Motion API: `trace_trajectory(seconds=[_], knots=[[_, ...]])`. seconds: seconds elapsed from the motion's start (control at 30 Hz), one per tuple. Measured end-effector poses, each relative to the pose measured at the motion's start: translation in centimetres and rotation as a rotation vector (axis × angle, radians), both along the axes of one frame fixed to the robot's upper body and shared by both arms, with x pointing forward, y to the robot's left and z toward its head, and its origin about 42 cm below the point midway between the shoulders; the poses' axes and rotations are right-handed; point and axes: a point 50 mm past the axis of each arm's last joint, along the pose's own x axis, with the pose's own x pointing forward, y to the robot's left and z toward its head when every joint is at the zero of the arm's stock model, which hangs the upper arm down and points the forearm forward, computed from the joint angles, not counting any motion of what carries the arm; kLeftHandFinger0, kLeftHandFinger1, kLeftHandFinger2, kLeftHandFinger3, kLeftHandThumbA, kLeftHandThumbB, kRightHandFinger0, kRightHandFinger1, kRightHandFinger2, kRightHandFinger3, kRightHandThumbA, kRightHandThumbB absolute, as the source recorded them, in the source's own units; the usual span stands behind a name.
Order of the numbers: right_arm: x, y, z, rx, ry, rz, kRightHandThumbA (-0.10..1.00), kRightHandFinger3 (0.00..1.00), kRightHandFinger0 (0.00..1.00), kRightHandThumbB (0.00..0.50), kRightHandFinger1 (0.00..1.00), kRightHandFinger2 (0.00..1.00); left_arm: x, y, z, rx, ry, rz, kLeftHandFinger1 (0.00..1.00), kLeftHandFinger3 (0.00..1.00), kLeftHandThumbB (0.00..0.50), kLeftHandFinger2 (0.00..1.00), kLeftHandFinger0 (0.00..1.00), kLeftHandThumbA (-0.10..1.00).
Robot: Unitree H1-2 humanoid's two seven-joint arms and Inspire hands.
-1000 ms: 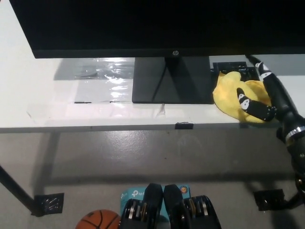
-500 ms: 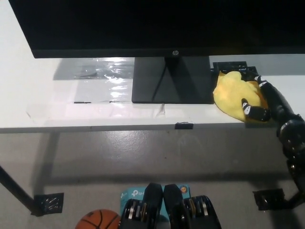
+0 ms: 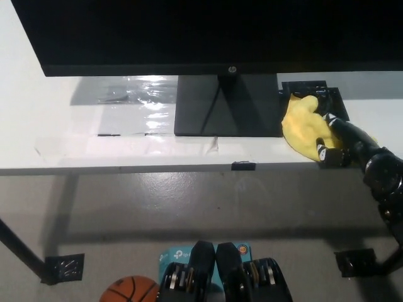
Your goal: The robot uses its right hand to pick up the cloth kept in the middle of the desk and use it to wipe the monitor in the middle of the desk by swiping its screen twice
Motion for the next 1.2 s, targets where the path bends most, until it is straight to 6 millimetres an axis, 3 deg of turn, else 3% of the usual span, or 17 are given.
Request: trace_trajectory(seconds=[0.07,0.13,0.2,0.23,0.27,0.33,0.4,0.47,0.53,0.7,0.77,0.83,0.87,0.97,1.03,1.1,1.2], knots=[[0.0,0.0,0.2,-0.049,0.013,0.023,-0.03,1.00,0.18,0.094,0.26,0.47,0.0,0.0,0.0,0.000,0.000,0.000,0.57,0.91,0.000,0.72,0.55,0.11],[0.1,0.0,1.3,-0.128,0.004,0.052,-0.10,1.00,0.00,0.016,0.05,0.32,0.1,0.0,0.0,0.002,-0.001,-0.001,0.58,0.92,0.000,0.73,0.56,0.12],[0.3,0.0,1.8,-0.179,-0.006,0.063,-0.10,0.46,0.00,0.000,0.00,0.14,0.2,0.0,0.1,0.003,-0.004,-0.002,0.57,0.91,0.000,0.72,0.55,0.12],[0.3,0.1,1.9,-0.197,-0.019,0.062,-0.10,0.40,0.00,0.000,0.00,0.12,0.2,0.1,0.1,0.003,-0.005,-0.001,0.57,0.91,0.000,0.72,0.55,0.12],[0.3,0.1,1.8,-0.212,-0.037,0.056,-0.10,0.39,0.00,0.055,0.00,0.01,0.2,0.1,0.1,0.003,-0.005,-0.001,0.58,0.91,0.000,0.73,0.56,0.12],[0.1,0.2,1.5,-0.232,-0.076,0.042,-0.10,0.42,0.00,0.045,0.10,0.05,0.2,0.1,0.1,0.003,-0.004,-0.001,0.58,0.91,0.000,0.72,0.56,0.10],[-0.1,0.4,0.8,-0.238,-0.105,0.033,-0.10,0.42,0.00,0.000,0.25,0.26,0.3,0.0,0.1,0.002,-0.005,-0.001,0.58,0.91,0.001,0.71,0.55,0.10],[-0.4,0.6,0.2,-0.235,-0.133,0.023,-0.10,0.44,0.00,0.000,0.27,0.41,0.3,0.0,0.1,0.002,-0.006,-0.001,0.58,0.91,0.002,0.72,0.56,0.10],[-0.6,0.7,-0.2,-0.225,-0.170,0.011,-0.10,0.42,0.00,0.002,0.26,0.45,0.4,0.0,0.1,0.002,-0.007,-0.001,0.59,0.92,0.000,0.72,0.57,0.10],[-0.9,0.7,-0.8,-0.191,-0.235,-0.024,-0.10,0.45,0.00,0.000,0.15,0.32,0.4,0.0,0.2,0.002,-0.007,0.000,0.58,0.92,0.000,0.73,0.56,0.10],[-1.1,0.7,-1.0,-0.151,-0.254,-0.047,-0.10,0.31,0.00,0.022,0.10,0.26,0.4,0.0,0.2,0.003,-0.007,0.001,0.58,0.92,0.000,0.73,0.56,0.11],[-1.2,0.8,-1.2,-0.104,-0.267,-0.074,-0.10,0.21,0.00,0.000,0.04,0.21,0.5,0.0,0.3,0.003,-0.007,0.001,0.58,0.93,0.000,0.72,0.56,0.11],[-1.3,0.8,-1.3,-0.083,-0.268,-0.084,-0.10,0.10,0.00,0.000,0.04,0.20,0.5,0.0,0.3,0.003,-0.008,0.000,0.58,0.93,0.000,0.72,0.56,0.11],[-1.7,0.9,-1.8,0.091,-0.266,-0.174,-0.10,0.02,0.00,0.007,0.06,0.20,0.4,0.0,0.3,0.003,-0.007,0.000,0.58,0.93,0.000,0.71,0.56,0.13],[-2.1,1.2,-2.2,0.226,-0.262,-0.242,-0.10,0.00,0.00,0.000,0.11,0.31,0.4,0.0,0.3,0.003,-0.005,0.001,0.58,0.93,0.002,0.72,0.57,0.13],[-2.4,1.3,-2.3,0.319,-0.260,-0.290,-0.10,0.03,0.00,0.000,0.01,0.35,0.4,0.0,0.2,0.003,-0.003,0.003,0.58,0.92,0.000,0.71,0.56,0.12],[-2.6,1.3,-1.9,0.488,-0.271,-0.367,-0.10,0.05,0.00,0.038,0.00,0.36,0.3,0.1,0.1,0.002,0.001,0.005,0.58,0.93,0.000,0.72,0.57,0.13]])
